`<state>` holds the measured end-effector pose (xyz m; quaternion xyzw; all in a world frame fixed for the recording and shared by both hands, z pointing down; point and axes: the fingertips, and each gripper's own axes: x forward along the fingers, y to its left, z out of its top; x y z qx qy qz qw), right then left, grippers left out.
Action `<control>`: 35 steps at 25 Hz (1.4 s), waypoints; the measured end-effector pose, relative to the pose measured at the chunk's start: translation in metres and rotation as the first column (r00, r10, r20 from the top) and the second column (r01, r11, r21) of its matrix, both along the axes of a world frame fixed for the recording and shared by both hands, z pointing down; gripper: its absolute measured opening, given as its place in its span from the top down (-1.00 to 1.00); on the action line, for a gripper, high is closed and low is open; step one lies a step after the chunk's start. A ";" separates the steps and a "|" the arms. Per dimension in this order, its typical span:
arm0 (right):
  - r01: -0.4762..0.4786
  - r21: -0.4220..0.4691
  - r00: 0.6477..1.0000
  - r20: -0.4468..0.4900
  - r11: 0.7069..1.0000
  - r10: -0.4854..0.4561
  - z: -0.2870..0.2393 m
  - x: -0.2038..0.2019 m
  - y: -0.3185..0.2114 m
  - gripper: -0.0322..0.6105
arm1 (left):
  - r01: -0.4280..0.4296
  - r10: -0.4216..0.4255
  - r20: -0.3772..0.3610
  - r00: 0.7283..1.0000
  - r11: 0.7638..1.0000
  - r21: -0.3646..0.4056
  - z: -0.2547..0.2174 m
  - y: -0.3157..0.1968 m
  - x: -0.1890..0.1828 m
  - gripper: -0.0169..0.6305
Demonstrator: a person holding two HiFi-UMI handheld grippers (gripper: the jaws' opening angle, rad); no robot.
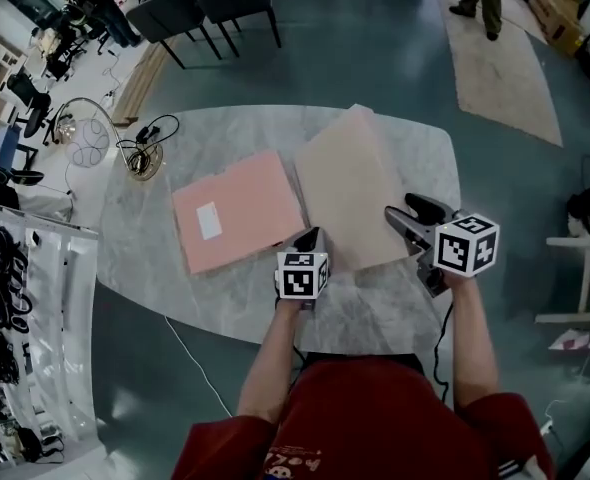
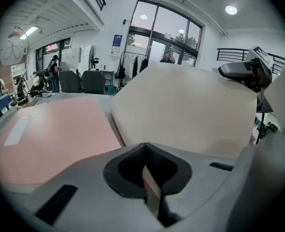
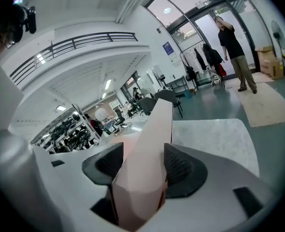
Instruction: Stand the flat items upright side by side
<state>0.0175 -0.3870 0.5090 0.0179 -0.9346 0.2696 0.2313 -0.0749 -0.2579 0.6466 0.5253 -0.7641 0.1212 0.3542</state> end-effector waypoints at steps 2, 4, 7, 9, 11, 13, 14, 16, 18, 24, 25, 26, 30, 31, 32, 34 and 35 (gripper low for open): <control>-0.025 -0.014 0.999 0.022 1.000 0.025 -0.007 -0.006 0.002 0.10 | -0.005 0.005 0.001 1.000 1.000 0.008 -0.001 0.001 -0.002 0.93; -0.037 -0.023 0.999 0.035 0.999 0.038 -0.014 -0.010 0.004 0.13 | -0.006 0.006 -0.005 1.000 1.000 0.016 -0.001 0.001 -0.004 0.93; -0.043 -0.016 0.998 0.042 0.999 0.044 -0.020 -0.014 0.008 0.15 | -0.011 0.012 -0.013 1.000 1.000 0.015 0.001 0.005 -0.006 0.93; -0.045 -0.016 0.998 0.052 0.999 0.046 -0.023 -0.017 0.012 0.15 | -0.018 0.019 -0.018 1.000 1.000 0.015 0.004 0.007 -0.008 0.93; -0.036 -0.039 0.996 0.082 0.999 0.039 -0.030 -0.021 0.019 0.15 | -0.024 0.024 -0.021 0.999 1.000 0.011 0.006 0.010 -0.010 0.93; -0.023 -0.050 0.994 0.101 0.998 0.028 -0.037 -0.025 0.023 0.15 | -0.033 0.033 -0.017 0.999 0.999 0.008 0.007 0.010 -0.009 0.93; -0.019 -0.046 0.995 0.100 0.999 0.024 -0.040 -0.026 0.024 0.15 | -0.038 0.038 -0.016 0.999 0.999 0.009 0.007 0.009 -0.008 0.93; -0.017 -0.040 0.996 0.087 0.999 0.020 -0.043 -0.027 0.025 0.15 | -0.043 0.043 -0.018 0.999 0.999 0.012 0.006 0.008 -0.005 0.93; -0.026 -0.047 0.997 0.077 0.999 0.030 -0.045 -0.028 0.027 0.15 | -0.043 0.043 -0.021 0.999 0.999 0.016 0.005 0.010 -0.003 0.93; -0.067 -0.110 0.993 0.091 0.992 0.077 -0.046 -0.033 0.027 0.08 | -0.048 0.048 -0.028 0.998 0.998 0.032 0.006 0.012 -0.006 0.93; -0.069 -0.118 0.992 0.096 0.991 0.081 -0.047 -0.034 0.027 0.06 | -0.049 0.050 -0.029 0.998 0.998 0.034 0.006 0.012 -0.007 0.93; -0.072 -0.117 0.992 0.095 0.990 0.084 -0.048 -0.035 0.028 0.02 | -0.050 0.051 -0.032 0.998 0.998 0.037 0.007 0.013 -0.007 0.93; -0.076 -0.099 0.993 0.086 0.992 0.084 -0.049 -0.038 0.031 -0.10 | -0.056 0.057 -0.037 0.998 0.997 0.047 0.008 0.012 -0.007 0.93; -0.082 -0.096 0.992 0.088 0.992 0.091 -0.050 -0.038 0.031 -0.11 | -0.057 0.059 -0.038 0.998 0.997 0.049 0.008 0.012 -0.006 0.93; -0.091 -0.094 0.991 0.089 0.991 0.099 -0.050 -0.037 0.030 -0.12 | -0.058 0.060 -0.039 0.997 0.997 0.052 0.008 0.012 -0.006 0.93; -0.106 -0.097 0.990 0.087 0.990 0.114 -0.050 -0.038 0.030 -0.15 | -0.057 0.060 -0.040 0.997 0.997 0.056 0.008 0.012 -0.006 0.93; -0.111 -0.102 0.989 0.085 0.989 0.120 -0.050 -0.038 0.030 -0.15 | -0.056 0.059 -0.040 0.997 0.997 0.057 0.008 0.012 -0.006 0.93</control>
